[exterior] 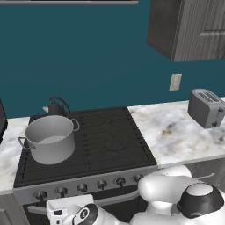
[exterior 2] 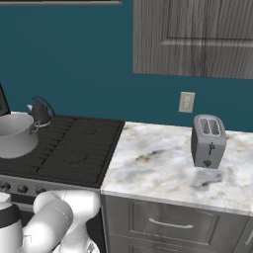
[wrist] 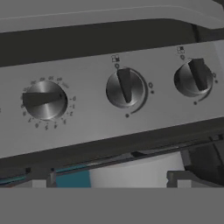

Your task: Pick the kettle from the cabinet and place it on a stove burner. Then pick the pot from the counter and place it on another stove burner. Finally, turn both burners on.

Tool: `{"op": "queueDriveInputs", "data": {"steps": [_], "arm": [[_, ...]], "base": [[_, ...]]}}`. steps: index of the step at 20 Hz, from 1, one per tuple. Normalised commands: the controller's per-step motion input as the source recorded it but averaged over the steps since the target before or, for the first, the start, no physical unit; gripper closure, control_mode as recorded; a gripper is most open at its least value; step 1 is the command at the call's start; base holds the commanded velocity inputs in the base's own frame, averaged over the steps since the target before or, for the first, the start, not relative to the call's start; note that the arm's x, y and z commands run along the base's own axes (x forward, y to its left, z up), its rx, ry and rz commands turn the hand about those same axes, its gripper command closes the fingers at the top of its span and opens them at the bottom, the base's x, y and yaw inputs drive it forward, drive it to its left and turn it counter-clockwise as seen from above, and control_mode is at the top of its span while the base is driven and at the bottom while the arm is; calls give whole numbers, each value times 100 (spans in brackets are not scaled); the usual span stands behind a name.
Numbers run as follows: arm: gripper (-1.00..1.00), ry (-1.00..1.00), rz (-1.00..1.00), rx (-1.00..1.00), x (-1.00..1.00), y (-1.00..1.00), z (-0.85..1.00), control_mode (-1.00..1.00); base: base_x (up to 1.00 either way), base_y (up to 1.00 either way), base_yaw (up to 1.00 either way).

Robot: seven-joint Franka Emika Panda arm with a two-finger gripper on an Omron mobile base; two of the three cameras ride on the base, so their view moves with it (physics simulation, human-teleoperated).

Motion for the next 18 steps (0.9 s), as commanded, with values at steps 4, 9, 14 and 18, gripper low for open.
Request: {"op": "queueDriveInputs", "data": {"steps": [4,9,14,18], "arm": [[-100,-1,0,0,16,0,-17,-100],[-100,-1,0,0,14,1,-21,-100],[-100,-4,0,0,9,15,-13,-100],[-100,-3,0,0,7,19,-11,-100]], "base": [[0,0,0],[0,0,0],[0,0,0],[0,0,0]]}}
